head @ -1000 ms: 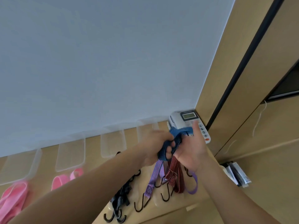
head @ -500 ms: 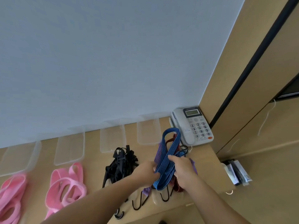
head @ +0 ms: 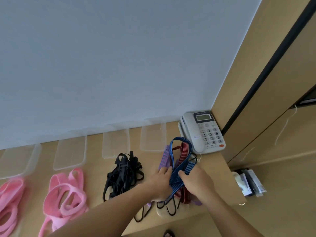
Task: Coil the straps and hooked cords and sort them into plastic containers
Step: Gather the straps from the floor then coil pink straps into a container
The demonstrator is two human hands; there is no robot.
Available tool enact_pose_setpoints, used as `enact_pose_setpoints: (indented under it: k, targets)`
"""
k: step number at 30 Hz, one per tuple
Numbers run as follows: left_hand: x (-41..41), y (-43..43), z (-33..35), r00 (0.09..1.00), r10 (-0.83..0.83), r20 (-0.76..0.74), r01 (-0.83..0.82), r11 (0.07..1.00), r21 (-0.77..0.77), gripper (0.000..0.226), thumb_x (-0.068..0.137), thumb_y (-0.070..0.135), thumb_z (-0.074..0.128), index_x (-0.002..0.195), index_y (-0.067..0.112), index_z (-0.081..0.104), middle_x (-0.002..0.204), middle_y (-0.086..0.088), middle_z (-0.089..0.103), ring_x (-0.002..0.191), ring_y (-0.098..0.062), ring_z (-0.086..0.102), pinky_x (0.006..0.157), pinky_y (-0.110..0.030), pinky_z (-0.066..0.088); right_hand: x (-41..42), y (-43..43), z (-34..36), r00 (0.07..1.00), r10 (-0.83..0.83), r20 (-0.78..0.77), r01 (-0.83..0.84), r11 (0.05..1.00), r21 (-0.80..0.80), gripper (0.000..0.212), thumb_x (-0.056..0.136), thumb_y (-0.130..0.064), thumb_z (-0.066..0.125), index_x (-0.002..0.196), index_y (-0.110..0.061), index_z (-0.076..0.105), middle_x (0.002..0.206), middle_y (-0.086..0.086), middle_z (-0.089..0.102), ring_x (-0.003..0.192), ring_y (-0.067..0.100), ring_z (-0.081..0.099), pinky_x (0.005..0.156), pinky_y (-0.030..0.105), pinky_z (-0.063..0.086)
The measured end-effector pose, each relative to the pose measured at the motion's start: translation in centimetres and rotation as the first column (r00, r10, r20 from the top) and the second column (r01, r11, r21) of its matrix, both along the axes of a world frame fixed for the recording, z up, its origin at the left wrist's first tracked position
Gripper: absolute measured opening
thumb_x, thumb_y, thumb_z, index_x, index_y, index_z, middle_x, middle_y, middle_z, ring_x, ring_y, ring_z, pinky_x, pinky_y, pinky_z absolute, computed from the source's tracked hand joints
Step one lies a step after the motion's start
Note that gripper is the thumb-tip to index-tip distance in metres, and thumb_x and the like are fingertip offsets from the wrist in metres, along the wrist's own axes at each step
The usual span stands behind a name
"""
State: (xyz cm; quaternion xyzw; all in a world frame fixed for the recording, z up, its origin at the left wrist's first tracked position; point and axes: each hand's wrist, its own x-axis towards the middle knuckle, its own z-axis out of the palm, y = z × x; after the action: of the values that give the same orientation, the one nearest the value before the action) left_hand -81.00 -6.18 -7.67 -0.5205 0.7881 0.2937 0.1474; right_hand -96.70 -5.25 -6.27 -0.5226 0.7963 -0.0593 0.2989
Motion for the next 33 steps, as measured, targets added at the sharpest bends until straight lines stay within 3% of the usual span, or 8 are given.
enact_pose_setpoints:
  k: [2,5,9,12,17,30,33]
  targets:
    - [-0.3,-0.3,0.2,0.996,0.051,-0.077,-0.045,0.995,0.084,0.075,0.096,0.029,0.042,0.158,0.012,0.003,0.164,-0.009,0.013,0.148,-0.031,0.016,0.121,-0.039,0.018,-0.1,0.0,0.1,0.994,0.043,-0.098,-0.047,0.998,-0.035,0.057,0.085,-0.059,0.052,0.122,-0.015,0.051,0.117,0.003,0.055,0.103,0.023,0.058,0.079,0.034,0.049]
    - [-0.6,-0.5,0.4,0.987,0.090,-0.132,-0.080,0.994,0.080,0.072,0.096,0.030,0.043,0.158,0.015,0.010,0.163,-0.008,0.018,0.146,-0.030,0.022,0.120,-0.040,0.021,0.1,0.0,0.3,0.969,0.111,-0.219,-0.141,0.982,-0.125,0.064,0.086,-0.059,0.052,0.133,-0.016,0.045,0.129,0.003,0.049,0.117,0.024,0.048,0.089,0.037,0.049]
    - [0.3,-0.8,1.9,0.961,0.201,-0.191,-0.211,0.977,-0.032,0.060,0.097,0.031,0.042,0.152,0.014,0.027,0.150,-0.009,0.038,0.136,-0.031,0.036,0.113,-0.042,0.032,1.0,-0.5,1.2,0.940,0.234,-0.246,-0.288,0.934,-0.213,0.067,0.089,-0.055,0.051,0.143,-0.018,0.037,0.147,0.001,0.038,0.134,0.023,0.035,0.104,0.040,0.040]
    - [3.2,-1.3,3.9,0.925,0.278,-0.258,-0.324,0.934,-0.154,0.058,0.098,0.028,0.042,0.152,0.016,0.029,0.153,-0.006,0.037,0.140,-0.027,0.033,0.114,-0.040,0.029,2.8,-1.2,2.1,0.884,0.376,-0.279,-0.450,0.847,-0.283,0.063,0.092,-0.052,0.050,0.143,-0.016,0.040,0.148,0.001,0.039,0.139,0.022,0.031,0.112,0.038,0.031]
    - [11.6,-0.5,7.2,0.856,0.412,-0.311,-0.503,0.802,-0.321,0.056,0.095,0.023,0.047,0.150,0.015,0.037,0.154,-0.003,0.036,0.141,-0.023,0.029,0.116,-0.038,0.025,8.2,-1.8,4.5,0.809,0.533,-0.248,-0.587,0.749,-0.306,0.063,0.094,-0.049,0.046,0.146,-0.016,0.036,0.150,0.003,0.036,0.140,0.023,0.030,0.113,0.041,0.030]
    - [38.2,17.1,8.8,0.612,0.729,-0.307,-0.788,0.528,-0.317,0.064,0.092,0.032,0.053,0.152,0.021,0.033,0.157,-0.002,0.032,0.145,-0.026,0.026,0.118,-0.044,0.024,34.7,6.2,8.7,0.597,0.771,-0.222,-0.787,0.508,-0.351,0.055,0.095,-0.046,0.051,0.141,-0.016,0.042,0.147,0.004,0.040,0.139,0.023,0.031,0.109,0.039,0.034]
    - [43.7,21.1,8.4,0.531,0.767,-0.360,-0.845,0.446,-0.296,0.058,0.091,0.026,0.055,0.147,0.018,0.040,0.150,-0.003,0.040,0.137,-0.025,0.034,0.113,-0.036,0.028,41.1,9.6,7.8,0.528,0.825,-0.202,-0.830,0.451,-0.327,0.044,0.093,-0.044,0.052,0.130,-0.019,0.051,0.140,0.000,0.046,0.133,0.022,0.036,0.106,0.037,0.036]
